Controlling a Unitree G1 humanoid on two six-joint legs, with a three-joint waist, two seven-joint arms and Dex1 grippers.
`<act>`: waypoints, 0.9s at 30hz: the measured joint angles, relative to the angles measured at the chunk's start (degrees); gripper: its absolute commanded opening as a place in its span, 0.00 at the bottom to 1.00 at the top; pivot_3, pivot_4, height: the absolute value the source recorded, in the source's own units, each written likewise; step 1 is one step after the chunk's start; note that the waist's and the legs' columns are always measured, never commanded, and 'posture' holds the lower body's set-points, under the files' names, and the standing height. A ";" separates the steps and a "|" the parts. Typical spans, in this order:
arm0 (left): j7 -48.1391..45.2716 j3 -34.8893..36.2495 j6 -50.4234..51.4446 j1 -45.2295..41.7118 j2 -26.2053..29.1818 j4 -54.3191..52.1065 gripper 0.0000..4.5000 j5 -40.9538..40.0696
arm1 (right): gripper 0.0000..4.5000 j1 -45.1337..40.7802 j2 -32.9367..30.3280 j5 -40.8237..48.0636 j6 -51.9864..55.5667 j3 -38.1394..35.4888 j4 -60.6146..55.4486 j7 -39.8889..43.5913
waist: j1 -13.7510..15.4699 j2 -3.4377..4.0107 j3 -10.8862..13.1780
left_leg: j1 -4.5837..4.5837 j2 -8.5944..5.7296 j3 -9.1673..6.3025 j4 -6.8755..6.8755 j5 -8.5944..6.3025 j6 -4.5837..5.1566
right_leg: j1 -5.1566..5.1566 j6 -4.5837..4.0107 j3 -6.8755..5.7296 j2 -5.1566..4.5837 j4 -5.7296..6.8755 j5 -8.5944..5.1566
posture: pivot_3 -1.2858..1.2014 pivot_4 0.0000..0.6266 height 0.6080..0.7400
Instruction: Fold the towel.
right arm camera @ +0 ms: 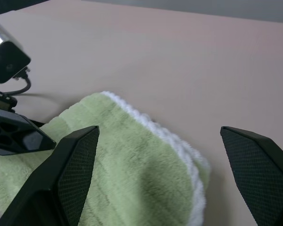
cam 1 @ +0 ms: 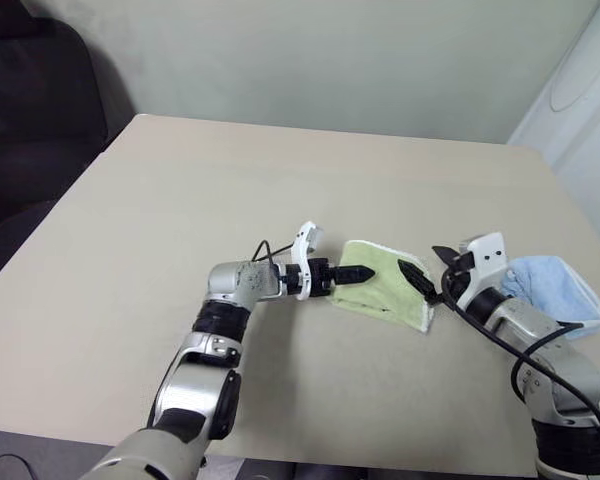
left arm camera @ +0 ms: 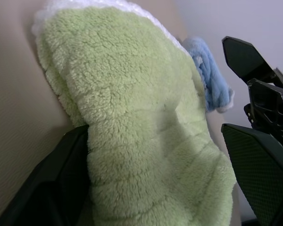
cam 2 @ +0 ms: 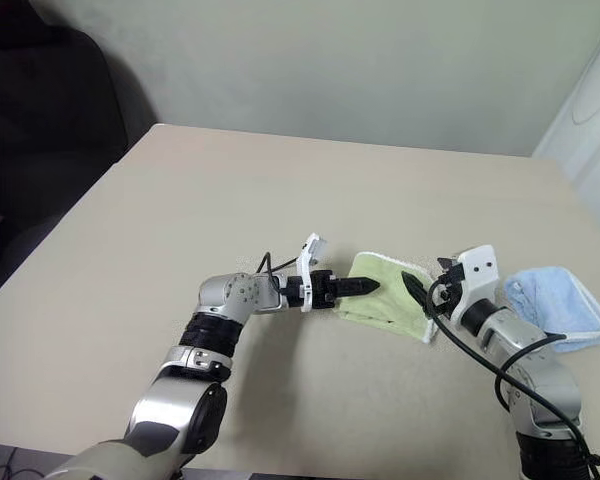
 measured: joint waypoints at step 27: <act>7.95 11.63 -0.95 -0.34 1.49 -1.72 0.01 -2.25 | 0.96 -1.10 0.97 0.05 -1.84 -0.86 0.59 -2.89 | -0.91 0.00 0.01 | 0.06 0.12 0.06 -0.05 -0.01 0.01 | -0.09 0.33 0.00 0.08 0.00 0.00 | 0.52 0.24 1.00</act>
